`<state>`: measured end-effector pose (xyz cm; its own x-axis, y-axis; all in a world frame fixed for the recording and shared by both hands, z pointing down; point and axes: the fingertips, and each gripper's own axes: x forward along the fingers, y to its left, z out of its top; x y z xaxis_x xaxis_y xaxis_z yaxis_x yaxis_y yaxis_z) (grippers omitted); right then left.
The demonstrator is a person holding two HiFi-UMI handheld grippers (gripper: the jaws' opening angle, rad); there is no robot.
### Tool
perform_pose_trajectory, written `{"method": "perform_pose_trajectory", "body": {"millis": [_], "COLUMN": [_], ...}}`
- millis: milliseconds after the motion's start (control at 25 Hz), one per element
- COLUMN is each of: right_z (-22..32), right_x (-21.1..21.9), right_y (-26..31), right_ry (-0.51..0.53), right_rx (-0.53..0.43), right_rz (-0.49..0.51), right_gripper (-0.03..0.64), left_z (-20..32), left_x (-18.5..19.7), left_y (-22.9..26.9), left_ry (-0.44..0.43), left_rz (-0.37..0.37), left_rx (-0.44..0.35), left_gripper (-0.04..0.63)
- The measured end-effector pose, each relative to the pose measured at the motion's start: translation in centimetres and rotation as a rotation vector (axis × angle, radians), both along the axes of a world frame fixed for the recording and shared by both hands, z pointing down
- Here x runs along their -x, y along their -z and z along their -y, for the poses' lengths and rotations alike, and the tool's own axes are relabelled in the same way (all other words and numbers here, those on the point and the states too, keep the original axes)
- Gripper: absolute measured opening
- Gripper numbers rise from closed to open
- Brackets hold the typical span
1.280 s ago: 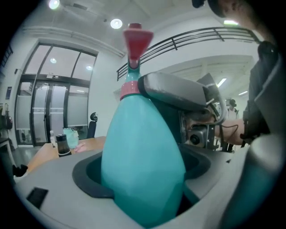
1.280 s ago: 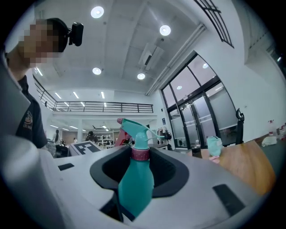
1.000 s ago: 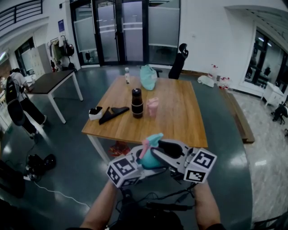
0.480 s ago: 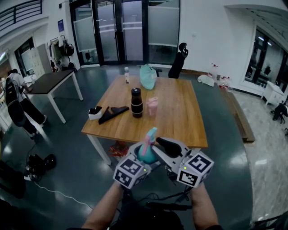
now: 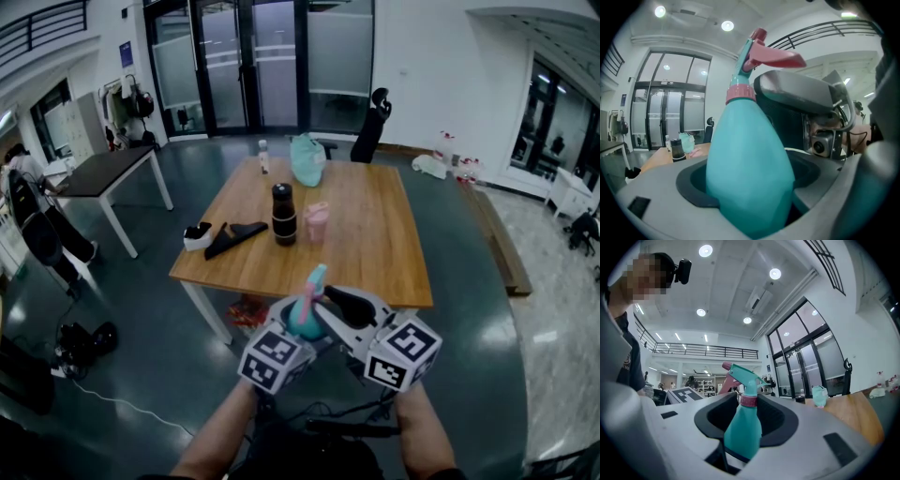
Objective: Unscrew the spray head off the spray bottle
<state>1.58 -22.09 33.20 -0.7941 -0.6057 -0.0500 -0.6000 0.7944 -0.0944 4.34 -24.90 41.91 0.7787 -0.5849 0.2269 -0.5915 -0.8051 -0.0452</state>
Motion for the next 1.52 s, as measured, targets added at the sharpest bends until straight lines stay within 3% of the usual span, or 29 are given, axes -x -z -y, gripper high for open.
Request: {"method": "perform_pose_trajectory", "body": {"millis": [320,640,800,880,1040,1160,1200,1320,1520], "right_z": [0.3,-1.1,-1.5,-1.0,-0.3,-1.1,-1.5,-3.0,-3.3], "right_x": [-0.7,-1.2,-1.2,-1.4,-2.6,-2.9,-2.6,-1.3,0.6], "right_y": [0.0,0.5,0.5,0.2,0.4,1.7,2.0,2.0,0.1], "right_ry": [0.002,0.231,0.304,0.265,0.157,0.137,0.138,0.173,0.175], "right_rx": [-0.011,-0.023,-0.028,-0.025,-0.033,-0.066,-0.076,-0.086,-0.06], "right_rz": [-0.034,-0.008,0.001,-0.015,0.001,0.038,0.04,0.011,-0.112], "right_gripper": [0.133,0.132,0.132,0.133,0.137,0.131,0.102,0.025,0.011], "left_z": [-0.3,-3.0,-3.8,-3.1,-0.7,1.2,1.6,2.1,2.2], "left_x": [-0.9,-1.8,-2.1,-1.8,-0.2,0.8,1.0,1.4,1.7], "left_y": [0.1,1.0,1.3,1.0,0.2,-0.5,-0.6,-0.7,-0.4], "left_ry": [-0.032,-0.268,-0.328,-0.287,-0.119,0.007,0.037,0.084,0.114], "left_rz": [0.003,-0.039,-0.08,-0.081,-0.062,-0.033,-0.033,-0.032,-0.031], "left_rx": [-0.001,0.016,0.025,0.031,0.043,0.034,0.035,0.032,0.011], "left_gripper": [0.437,0.437,0.437,0.437,0.437,0.437,0.437,0.437,0.437]}}
